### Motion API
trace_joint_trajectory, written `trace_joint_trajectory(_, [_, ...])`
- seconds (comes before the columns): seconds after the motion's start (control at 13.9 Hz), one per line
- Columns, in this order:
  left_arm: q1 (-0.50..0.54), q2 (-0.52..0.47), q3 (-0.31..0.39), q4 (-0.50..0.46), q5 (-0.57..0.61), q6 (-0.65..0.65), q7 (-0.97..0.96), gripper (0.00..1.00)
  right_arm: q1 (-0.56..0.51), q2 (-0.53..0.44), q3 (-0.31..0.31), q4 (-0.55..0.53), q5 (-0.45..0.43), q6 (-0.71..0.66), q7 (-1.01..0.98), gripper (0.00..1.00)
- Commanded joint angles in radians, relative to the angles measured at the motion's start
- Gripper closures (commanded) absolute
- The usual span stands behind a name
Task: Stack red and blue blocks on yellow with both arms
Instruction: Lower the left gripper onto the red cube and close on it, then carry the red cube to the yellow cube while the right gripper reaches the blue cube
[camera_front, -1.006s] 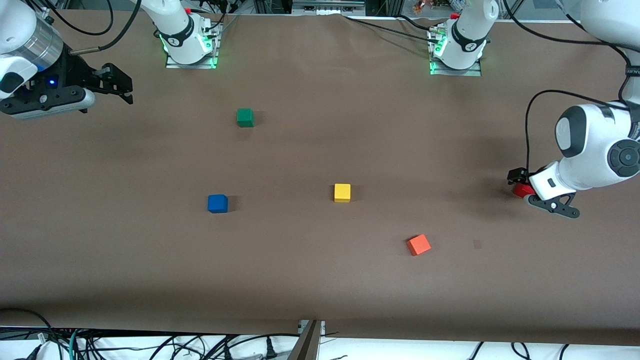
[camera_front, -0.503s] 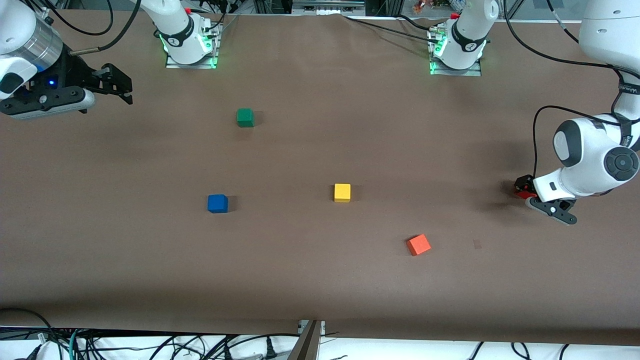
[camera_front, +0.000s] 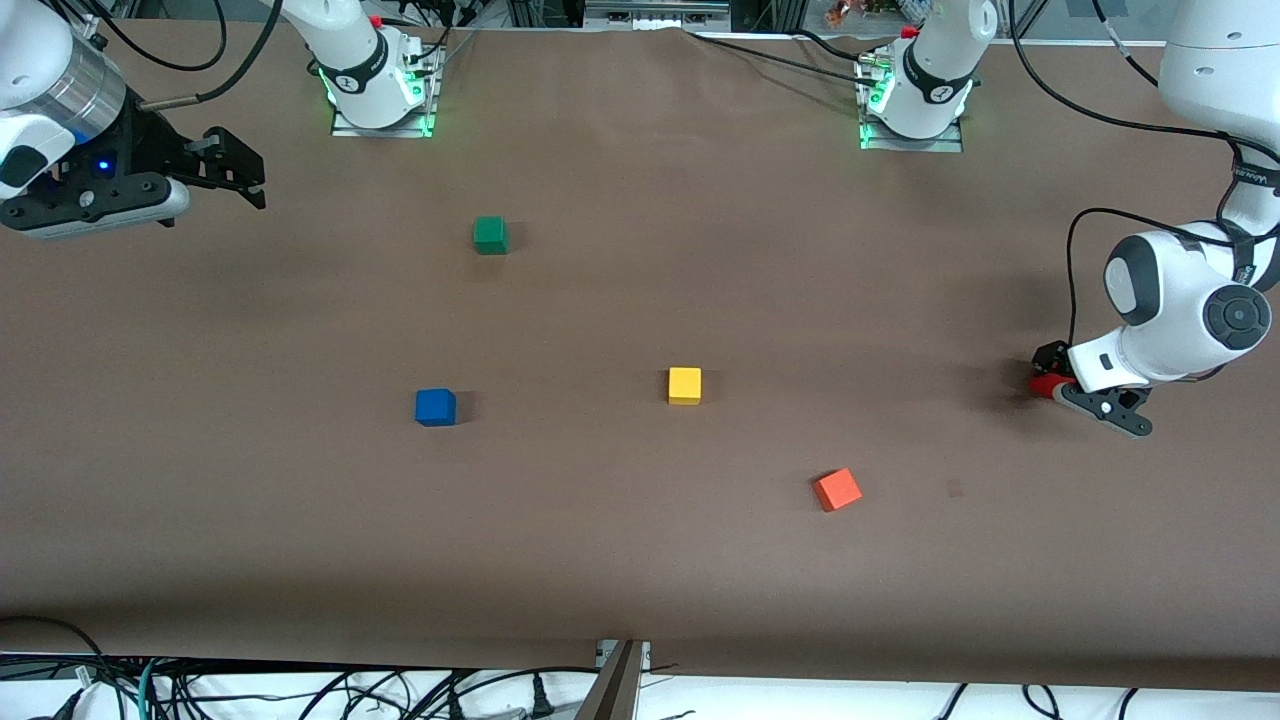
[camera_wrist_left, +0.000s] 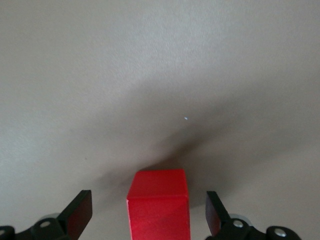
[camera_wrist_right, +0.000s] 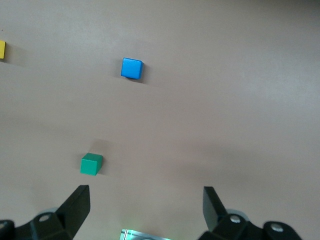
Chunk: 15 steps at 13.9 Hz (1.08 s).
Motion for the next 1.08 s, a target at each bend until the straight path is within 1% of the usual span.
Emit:
trace_joint_trajectory(0.0, [-0.001,-0.016,0.011,-0.042,-0.003,0.017,0.023,0.14,-0.01,0.008,0.009,0.024,0.001,-0.021,-0.02,0.0])
trace_joint_trajectory(0.07, [-0.001,-0.016,0.013,-0.048,-0.002,0.017,0.023,0.37,-0.01,0.008,0.009,0.024,0.001,-0.021,-0.02,0.0])
trace_joint_trajectory(0.14, [-0.001,-0.016,0.014,-0.05,-0.002,0.015,0.021,0.57,-0.01,0.008,0.009,0.024,0.001,-0.02,-0.02,0.0])
trace_joint_trajectory(0.22, [-0.001,-0.016,0.014,-0.048,-0.002,0.009,0.023,0.84,-0.01,0.008,0.009,0.025,0.001,-0.02,-0.02,0.0])
trace_joint_trajectory(0.29, [-0.001,-0.021,0.014,-0.041,-0.003,0.001,0.012,1.0,-0.01,0.008,0.009,0.025,0.001,-0.02,-0.02,0.0])
trace_joint_trajectory(0.36, [-0.007,-0.031,0.011,-0.031,-0.019,-0.029,0.003,1.0,-0.01,0.008,0.009,0.025,0.001,-0.02,-0.02,0.0])
trace_joint_trajectory(0.43, [-0.024,-0.044,0.005,0.007,-0.081,-0.089,-0.032,1.0,-0.01,0.008,0.009,0.025,0.001,-0.02,-0.02,0.0])
trace_joint_trajectory(0.5, [-0.05,-0.05,-0.005,0.056,-0.123,-0.176,-0.082,1.0,-0.01,0.008,0.009,0.025,0.001,-0.02,-0.02,0.0])
trace_joint_trajectory(0.57, [-0.07,-0.053,-0.019,0.12,-0.134,-0.265,-0.133,1.0,-0.01,0.008,0.009,0.025,0.001,-0.018,-0.02,0.0])
trace_joint_trajectory(0.65, [-0.075,-0.051,-0.059,0.184,-0.135,-0.343,-0.193,1.0,-0.01,0.008,0.009,0.027,0.001,-0.015,-0.02,0.0])
trace_joint_trajectory(0.72, [-0.078,-0.051,-0.126,0.235,-0.135,-0.394,-0.278,1.0,-0.01,0.008,0.009,0.027,0.001,-0.014,-0.02,0.0])
trace_joint_trajectory(0.93, [-0.148,-0.047,-0.287,0.304,-0.117,-0.408,-0.654,1.0,-0.006,0.014,0.009,0.025,-0.001,-0.014,-0.022,0.0])
trace_joint_trajectory(1.01, [-0.188,-0.039,-0.324,0.332,-0.117,-0.408,-0.768,1.0,-0.006,0.035,0.009,0.027,-0.002,-0.023,-0.027,0.0])
